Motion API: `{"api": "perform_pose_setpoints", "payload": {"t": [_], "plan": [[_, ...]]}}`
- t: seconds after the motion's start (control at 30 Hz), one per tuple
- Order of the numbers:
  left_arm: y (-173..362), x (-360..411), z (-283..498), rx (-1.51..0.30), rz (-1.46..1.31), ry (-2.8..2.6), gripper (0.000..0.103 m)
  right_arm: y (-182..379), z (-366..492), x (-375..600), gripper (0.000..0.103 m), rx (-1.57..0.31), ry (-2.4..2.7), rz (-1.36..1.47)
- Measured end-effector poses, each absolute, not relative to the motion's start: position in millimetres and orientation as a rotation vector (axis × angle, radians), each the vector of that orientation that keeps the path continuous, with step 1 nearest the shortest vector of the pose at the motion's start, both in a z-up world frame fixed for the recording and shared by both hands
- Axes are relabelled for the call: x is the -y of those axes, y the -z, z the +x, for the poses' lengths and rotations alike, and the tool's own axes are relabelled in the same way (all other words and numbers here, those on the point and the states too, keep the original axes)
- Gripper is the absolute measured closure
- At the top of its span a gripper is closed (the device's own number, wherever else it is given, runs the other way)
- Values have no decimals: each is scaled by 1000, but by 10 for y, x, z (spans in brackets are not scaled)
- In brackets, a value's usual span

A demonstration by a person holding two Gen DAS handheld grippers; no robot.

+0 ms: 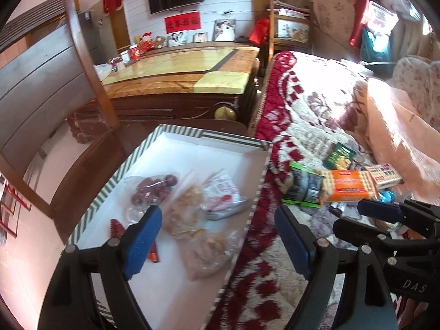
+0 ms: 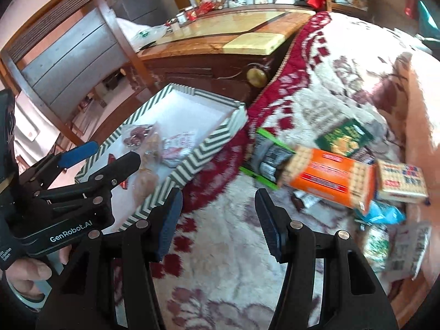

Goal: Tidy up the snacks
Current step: 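Move both grippers back toward the remaining snacks, then grasp the black-and-green bag with the left gripper while the right grasps the orange cracker pack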

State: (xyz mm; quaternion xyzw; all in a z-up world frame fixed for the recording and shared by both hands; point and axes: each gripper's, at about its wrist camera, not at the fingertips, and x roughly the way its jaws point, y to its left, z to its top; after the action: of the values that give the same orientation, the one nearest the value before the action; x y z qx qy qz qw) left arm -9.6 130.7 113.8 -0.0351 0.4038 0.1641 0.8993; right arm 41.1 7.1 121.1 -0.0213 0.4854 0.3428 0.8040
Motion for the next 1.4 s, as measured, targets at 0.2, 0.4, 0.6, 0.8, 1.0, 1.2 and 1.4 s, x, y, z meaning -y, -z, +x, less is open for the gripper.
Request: {"api": "perform_pose_setpoints", "payload": {"t": [0.2,0.4,0.6,0.8,1.0,1.2,1.4], "plan": [[-1114,-1039,3,-850,-48,-292,17,-1202,448,278,48,-1040,-681,-26],[-1052,-854,102,-872,-65,-230,15,-1139,488,595,48,-1051,-630,3],[-925,-752,266,-918,-119,-124,13,-1052,517,892,48,-1069,-582,23],[-773,-743,540,-982,-186,-71,13,-951,583,1105,48,-1091,-555,66],[-641,-763,859,-1005,-179,-42,13,-895,631,1231,48,-1096,-548,98],[-485,-783,1089,-1046,-140,-17,13,-821,682,1309,48,-1113,-539,125],[-351,-801,1183,-1045,-127,6,25,-783,709,1313,48,-1120,-539,124]]}}
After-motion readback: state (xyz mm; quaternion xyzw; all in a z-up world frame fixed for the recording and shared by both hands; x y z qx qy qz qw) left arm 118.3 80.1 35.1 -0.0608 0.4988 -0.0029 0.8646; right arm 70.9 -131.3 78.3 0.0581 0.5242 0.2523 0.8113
